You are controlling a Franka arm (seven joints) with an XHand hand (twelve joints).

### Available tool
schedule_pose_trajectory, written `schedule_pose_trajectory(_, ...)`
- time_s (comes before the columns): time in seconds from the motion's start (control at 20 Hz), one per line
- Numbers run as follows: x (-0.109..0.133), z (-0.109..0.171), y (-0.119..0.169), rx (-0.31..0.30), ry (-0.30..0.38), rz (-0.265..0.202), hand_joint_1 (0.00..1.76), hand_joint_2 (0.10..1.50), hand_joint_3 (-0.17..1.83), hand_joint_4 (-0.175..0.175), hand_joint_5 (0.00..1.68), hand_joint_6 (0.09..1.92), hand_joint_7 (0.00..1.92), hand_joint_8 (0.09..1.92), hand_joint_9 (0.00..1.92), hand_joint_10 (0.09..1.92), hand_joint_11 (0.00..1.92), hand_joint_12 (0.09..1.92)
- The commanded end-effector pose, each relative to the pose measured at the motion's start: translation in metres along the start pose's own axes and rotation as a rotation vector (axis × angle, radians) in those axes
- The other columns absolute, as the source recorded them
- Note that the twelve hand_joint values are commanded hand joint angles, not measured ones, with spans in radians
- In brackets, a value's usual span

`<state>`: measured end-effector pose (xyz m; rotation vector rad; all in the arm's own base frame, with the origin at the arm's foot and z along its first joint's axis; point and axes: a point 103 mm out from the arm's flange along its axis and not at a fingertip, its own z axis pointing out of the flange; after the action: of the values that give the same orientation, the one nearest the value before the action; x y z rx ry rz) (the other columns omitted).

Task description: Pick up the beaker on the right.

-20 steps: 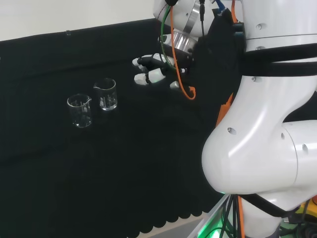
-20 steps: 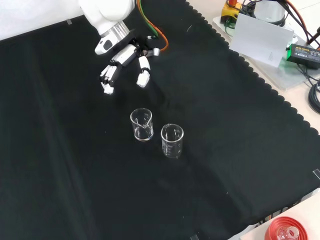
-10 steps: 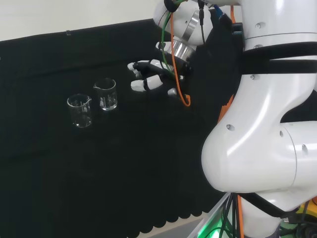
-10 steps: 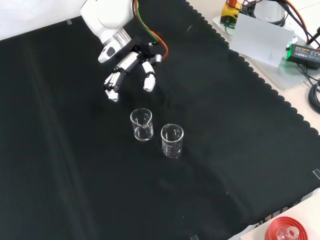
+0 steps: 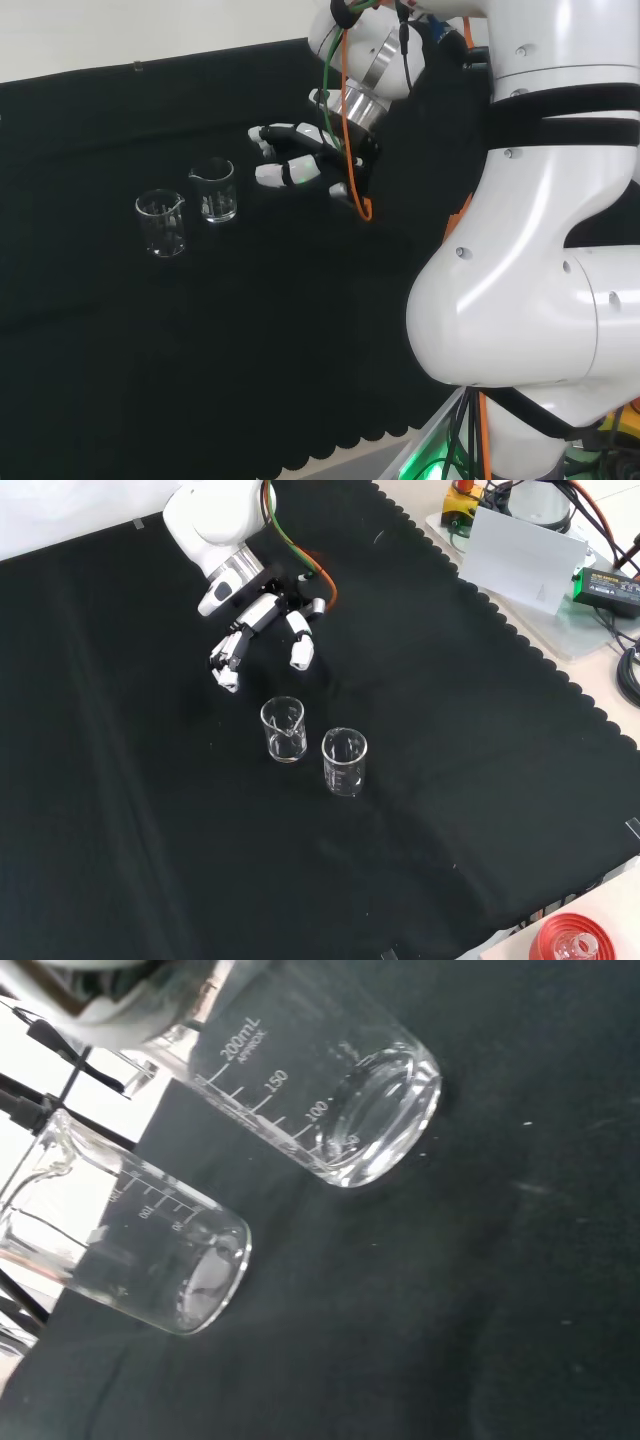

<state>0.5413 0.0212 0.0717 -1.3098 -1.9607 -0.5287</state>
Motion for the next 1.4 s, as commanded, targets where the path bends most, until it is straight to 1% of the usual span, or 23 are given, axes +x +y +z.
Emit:
schedule_pose_trajectory(0.05,0.001,0.007,0.005,-0.002,0.021,-0.011,0.82,0.47,0.66,-0.096,0.25,0.09,0.24,0.74,0.36,0.72,0.0,1.19)
schedule_pose_trajectory(0.25,0.002,0.017,0.013,0.01,0.019,-0.009,0.83,0.46,0.67,-0.095,0.25,0.09,0.22,0.74,0.33,0.72,0.0,1.15)
schedule_pose_trajectory(0.55,0.002,0.023,0.017,0.009,0.023,-0.016,0.84,0.46,0.66,-0.093,0.24,0.09,0.17,0.72,0.29,0.72,0.0,1.1)
schedule_pose_trajectory(0.65,0.001,0.028,0.02,0.009,0.014,-0.017,0.84,0.45,0.66,-0.093,0.24,0.09,0.16,0.72,0.29,0.72,0.0,1.1)
schedule_pose_trajectory(1.0,0.002,0.037,0.027,0.006,0.043,-0.03,0.85,0.45,0.65,-0.095,0.22,0.09,0.16,0.72,0.28,0.72,0.0,1.09)
schedule_pose_trajectory(1.4,0.005,0.047,0.034,0.022,0.071,-0.044,0.87,0.45,0.65,-0.095,0.22,0.09,0.17,0.72,0.29,0.73,0.0,1.09)
